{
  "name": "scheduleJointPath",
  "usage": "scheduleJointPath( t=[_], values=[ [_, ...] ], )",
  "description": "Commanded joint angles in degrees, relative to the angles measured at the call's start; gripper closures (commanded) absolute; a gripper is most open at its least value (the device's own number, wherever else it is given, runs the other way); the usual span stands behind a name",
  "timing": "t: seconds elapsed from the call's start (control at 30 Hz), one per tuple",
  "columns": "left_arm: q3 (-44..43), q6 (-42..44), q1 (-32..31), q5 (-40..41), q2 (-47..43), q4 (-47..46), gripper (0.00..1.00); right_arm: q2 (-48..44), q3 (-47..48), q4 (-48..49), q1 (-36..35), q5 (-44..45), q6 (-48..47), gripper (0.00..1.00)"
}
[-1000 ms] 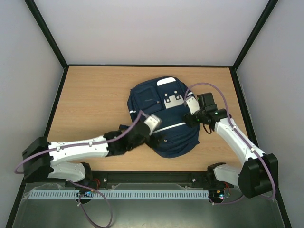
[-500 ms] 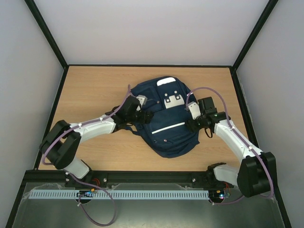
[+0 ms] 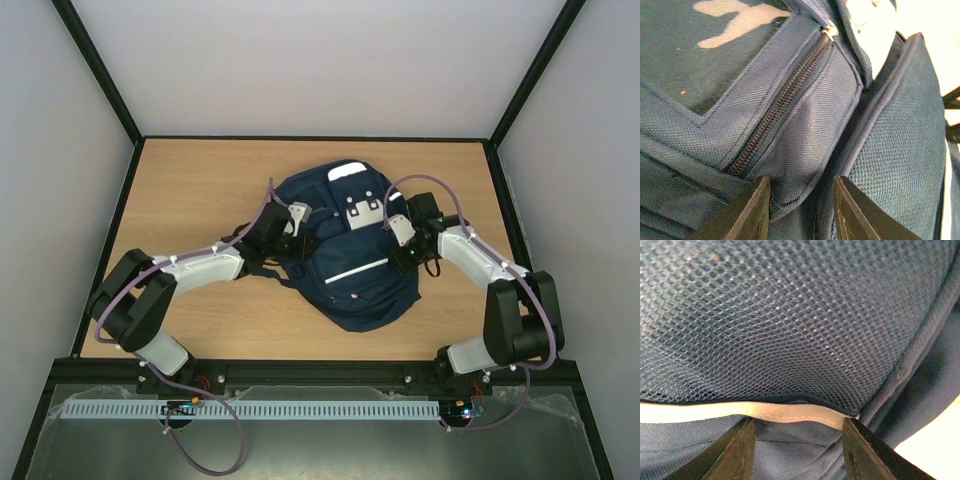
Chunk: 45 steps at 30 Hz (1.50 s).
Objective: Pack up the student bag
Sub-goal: Zip the student bag at the center of the board.
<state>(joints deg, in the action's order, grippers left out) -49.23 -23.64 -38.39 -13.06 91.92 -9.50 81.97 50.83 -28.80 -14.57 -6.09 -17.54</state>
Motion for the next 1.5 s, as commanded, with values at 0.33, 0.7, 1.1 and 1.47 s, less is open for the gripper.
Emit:
scheduleJointPath(
  t=[0.33, 0.7, 1.1, 1.47],
  values=[
    [19.83, -12.14, -8.28, 6.58, -20.09, 1.60, 0.48, 12.07, 13.19, 1.49, -1.09, -4.30, 2.14, 0.56],
    [23.29, -15.56, -8.68, 15.72, -39.26, 12.72, 0.24, -8.35, 9.64, -6.66, 2.89, -7.19, -10.57, 0.44],
    [19.84, -21.19, -14.49, 11.37, -33.67, 5.25, 0.26, -22.05, -6.46, -9.27, 2.22, -19.75, -30.91, 0.56],
    [17.56, -27.36, -19.98, 12.88, -23.41, -1.71, 0.30, -22.03, -11.80, -3.77, -2.00, -14.50, -33.72, 0.57]
  ],
)
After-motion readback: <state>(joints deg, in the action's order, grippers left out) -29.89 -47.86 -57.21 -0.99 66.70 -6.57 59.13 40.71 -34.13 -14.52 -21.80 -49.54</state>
